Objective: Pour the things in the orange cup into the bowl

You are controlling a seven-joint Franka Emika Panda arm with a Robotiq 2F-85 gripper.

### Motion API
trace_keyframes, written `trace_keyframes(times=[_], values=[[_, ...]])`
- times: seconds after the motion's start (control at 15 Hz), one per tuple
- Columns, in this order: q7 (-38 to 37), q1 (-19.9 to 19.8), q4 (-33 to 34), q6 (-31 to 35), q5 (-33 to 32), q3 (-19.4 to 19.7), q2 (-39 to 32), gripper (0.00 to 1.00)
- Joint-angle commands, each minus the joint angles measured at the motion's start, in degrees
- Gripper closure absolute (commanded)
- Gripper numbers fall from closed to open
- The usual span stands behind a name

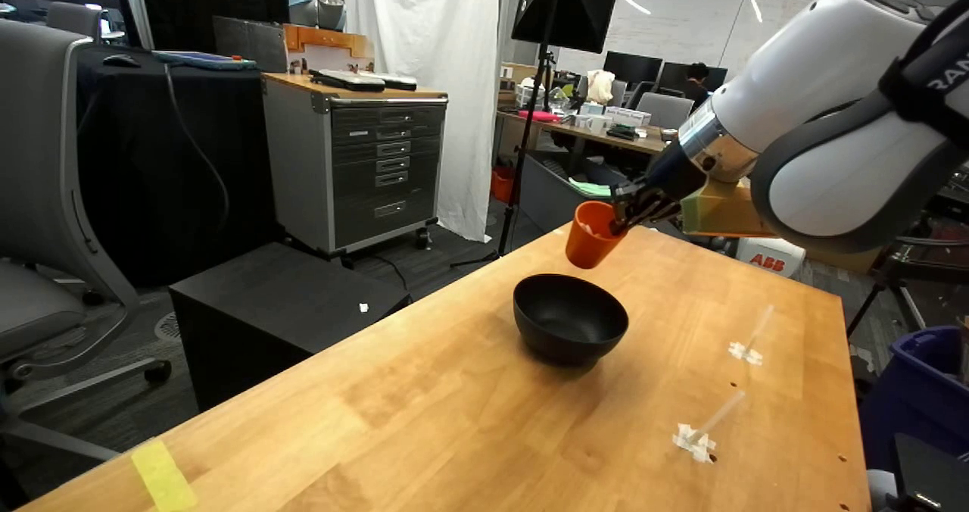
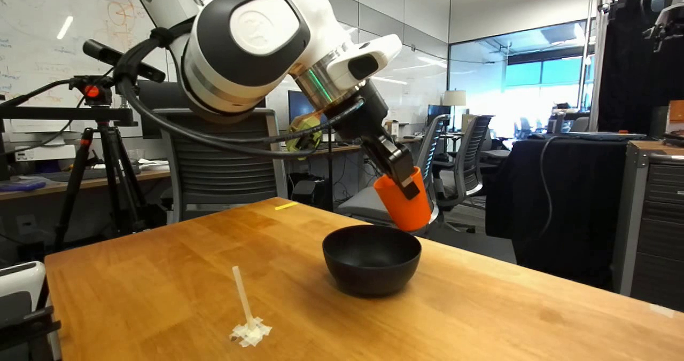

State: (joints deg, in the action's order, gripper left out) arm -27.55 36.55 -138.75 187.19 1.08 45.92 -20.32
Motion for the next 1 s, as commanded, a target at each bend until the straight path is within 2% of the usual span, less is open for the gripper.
trace_keyframes(times=[0.0, 0.47, 0.93], values=[[-1.74, 3.15, 1.49, 1.25, 1.53, 2.61, -2.18, 0.97], [-3.37, 6.57, 1.76, 2.41, 1.75, 5.96, -3.21, 0.97], [-4.6, 10.5, 1.87, 8.03, 3.65, 9.98, -9.52, 0.97]])
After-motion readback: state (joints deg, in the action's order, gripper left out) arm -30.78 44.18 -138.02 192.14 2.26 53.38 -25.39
